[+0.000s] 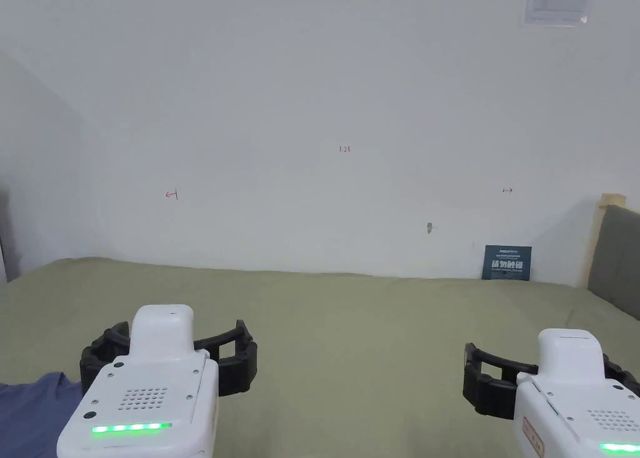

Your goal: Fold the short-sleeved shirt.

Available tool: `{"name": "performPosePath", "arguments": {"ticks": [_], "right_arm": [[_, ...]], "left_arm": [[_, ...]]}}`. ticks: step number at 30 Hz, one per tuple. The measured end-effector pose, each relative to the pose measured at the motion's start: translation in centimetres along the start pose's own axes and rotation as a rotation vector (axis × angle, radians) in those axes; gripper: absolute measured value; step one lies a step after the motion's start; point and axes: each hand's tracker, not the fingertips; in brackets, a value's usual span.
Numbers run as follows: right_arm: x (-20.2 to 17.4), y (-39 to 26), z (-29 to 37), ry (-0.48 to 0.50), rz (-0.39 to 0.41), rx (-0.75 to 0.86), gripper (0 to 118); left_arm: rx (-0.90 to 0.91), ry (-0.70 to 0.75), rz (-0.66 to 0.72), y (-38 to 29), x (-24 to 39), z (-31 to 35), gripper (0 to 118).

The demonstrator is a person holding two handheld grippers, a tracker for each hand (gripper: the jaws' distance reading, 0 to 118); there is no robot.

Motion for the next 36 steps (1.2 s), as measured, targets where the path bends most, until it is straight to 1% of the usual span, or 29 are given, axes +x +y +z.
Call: {"name": "performPosePath", "arguments": {"ticks": [1, 2, 3, 4, 5, 6, 7, 8, 9, 12, 14, 15, 17, 19, 20, 22, 26, 27, 28, 29, 31, 33, 36], "right_arm": [[0.0, -0.1, 0.2, -0.003, 0.007, 0.001, 103], [-0.2, -0.2, 0.4, -0.003, 0.023, 0.008, 75], [-0.2, -0.5, 0.5, -0.003, 0.044, 0.014, 23], [-0.3, -0.6, 0.4, -0.012, 0.071, 0.014, 1], [-0.4, -0.8, 0.3, -0.026, 0.089, -0.003, 1], [-0.3, -0.9, 0.4, -0.024, 0.071, 0.005, 1], [0.0, -1.1, 0.5, 0.0, 0.049, 0.002, 1], [0.0, -1.0, 0.5, 0.016, 0.031, -0.017, 1], [-0.1, -1.0, 0.5, 0.006, 0.038, -0.018, 1], [-0.4, -0.7, 0.6, 0.025, 0.045, -0.023, 1], [-1.2, 0.1, 0.5, 0.051, 0.037, -0.018, 1], [-1.9, 0.4, 0.6, 0.079, 0.03, -0.018, 1], [-3.9, 1.3, 0.4, 0.15, 0.027, 0.0, 1], [-6.6, 1.8, 0.2, 0.229, 0.051, 0.005, 1], [-8.3, 2.1, 0.1, 0.274, 0.054, 0.01, 1], [-11.5, 2.6, 0.0, 0.369, 0.052, 0.009, 1], [-18.4, 2.0, 0.2, 0.552, 0.101, -0.001, 1], [-19.7, 1.4, 0.6, 0.575, 0.12, 0.003, 1], [-20.9, 0.6, 1.1, 0.595, 0.121, 0.017, 1], [-21.9, -0.2, 1.3, 0.626, 0.1, 0.007, 1], [-23.4, -1.4, 1.4, 0.69, 0.073, -0.06, 1], [-24.7, -2.2, 1.3, 0.708, 0.077, -0.096, 0], [-24.8, -2.6, 0.8, 0.717, 0.094, -0.092, 0]], "left_arm": [[-0.003, -0.008, -0.005, -0.1, 0.1, 0.2, 118], [-0.019, -0.03, -0.014, -0.2, 0.2, 0.1, 115], [-0.038, -0.053, -0.018, -0.3, 0.3, 0.2, 88], [-0.018, -0.045, -0.021, -0.6, 0.6, 0.4, 40], [0.0, -0.016, -0.043, -0.8, 1.0, 0.4, 1], [-0.008, -0.018, -0.049, -0.9, 0.9, 0.3, 1], [0.009, -0.026, -0.014, -0.9, 0.8, 0.6, 1], [0.009, -0.068, 0.021, -0.9, 0.6, 0.7, 1], [-0.007, -0.062, 0.011, -0.9, 0.6, 0.9, 1], [-0.022, -0.066, -0.008, -0.4, 0.5, 1.1, 1], [-0.021, -0.055, 0.0, -0.2, -0.3, 0.8, 1], [-0.023, -0.038, 0.002, 0.2, -0.8, 0.9, 1], [-0.026, 0.006, -0.006, 0.7, -2.6, 1.1, 2], [-0.029, 0.065, -0.014, 1.1, -4.9, 2.0, 3], [-0.038, 0.103, -0.016, 1.2, -6.3, 2.6, 4], [-0.063, 0.164, 0.002, 1.1, -9.3, 4.2, 10], [-0.103, 0.3, -0.034, 0.0, -14.8, 8.1, 10], [-0.112, 0.335, -0.03, -0.3, -15.9, 9.0, 10], [-0.118, 0.355, -0.008, -0.7, -16.9, 10.1, 10], [-0.124, 0.371, 0.019, -1.3, -18.1, 11.0, 10], [-0.155, 0.414, 0.039, -2.2, -19.6, 12.0, 10], [-0.187, 0.431, 0.058, -2.9, -20.9, 12.1, 10], [-0.206, 0.448, 0.063, -3.2, -22.3, 10.6, 10]]}}
